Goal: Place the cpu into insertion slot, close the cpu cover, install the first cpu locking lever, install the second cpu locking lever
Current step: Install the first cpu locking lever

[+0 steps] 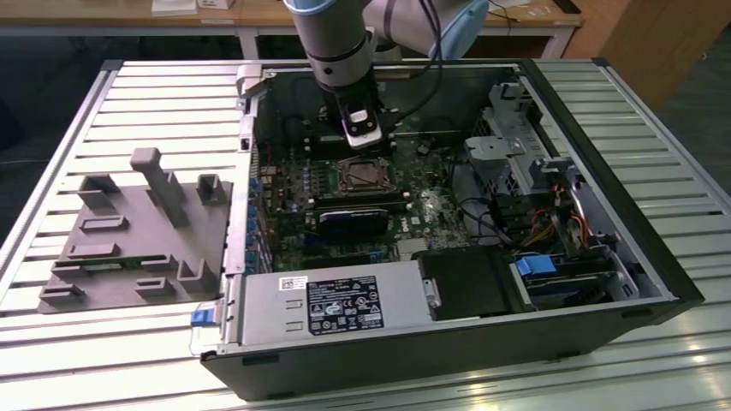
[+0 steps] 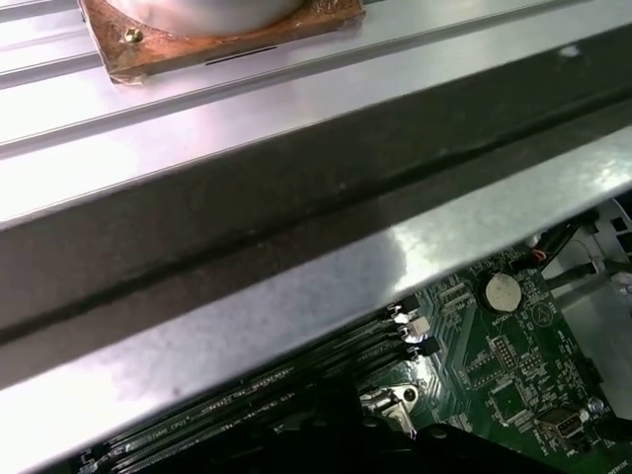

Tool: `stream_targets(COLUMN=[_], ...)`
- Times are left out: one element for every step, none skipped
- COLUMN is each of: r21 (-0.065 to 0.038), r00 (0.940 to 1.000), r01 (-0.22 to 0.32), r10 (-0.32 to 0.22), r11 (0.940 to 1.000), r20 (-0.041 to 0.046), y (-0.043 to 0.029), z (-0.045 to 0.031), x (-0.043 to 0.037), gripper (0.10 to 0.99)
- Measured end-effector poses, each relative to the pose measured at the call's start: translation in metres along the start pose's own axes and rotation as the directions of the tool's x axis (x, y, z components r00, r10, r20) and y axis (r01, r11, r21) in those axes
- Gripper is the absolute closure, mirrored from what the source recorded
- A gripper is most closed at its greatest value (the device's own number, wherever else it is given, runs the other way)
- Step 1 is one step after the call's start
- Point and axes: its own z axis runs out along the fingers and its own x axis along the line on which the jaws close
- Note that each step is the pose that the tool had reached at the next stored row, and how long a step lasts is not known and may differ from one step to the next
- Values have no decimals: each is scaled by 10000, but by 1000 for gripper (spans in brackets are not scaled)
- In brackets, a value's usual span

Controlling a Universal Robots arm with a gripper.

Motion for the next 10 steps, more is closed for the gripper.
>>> stream_targets(r21=[10,21,33,43,53,61,68,75,82,88], r00=[10000,10000,10000,10000,10000,10000,10000,10000,10000,10000], r01=[5,9,12,15,17,19,21,22,24,26], r10=[-5,-9,-12,-15,-17,-19,-21,-23,-25,-26], r11=[10000,10000,10000,10000,10000,10000,10000,10000,10000,10000], r20=[4,8,13,17,21,24,27,30,33,35], y=[-1,-2,-3,-5,-7,-8,-10,-12,-14,-15], z=[3,6,9,12,16,20,24,28,33,38], x=[0,0,0,0,1,1,2,3,3,4], gripper=[980,980,980,980,980,980,980,980,980,980])
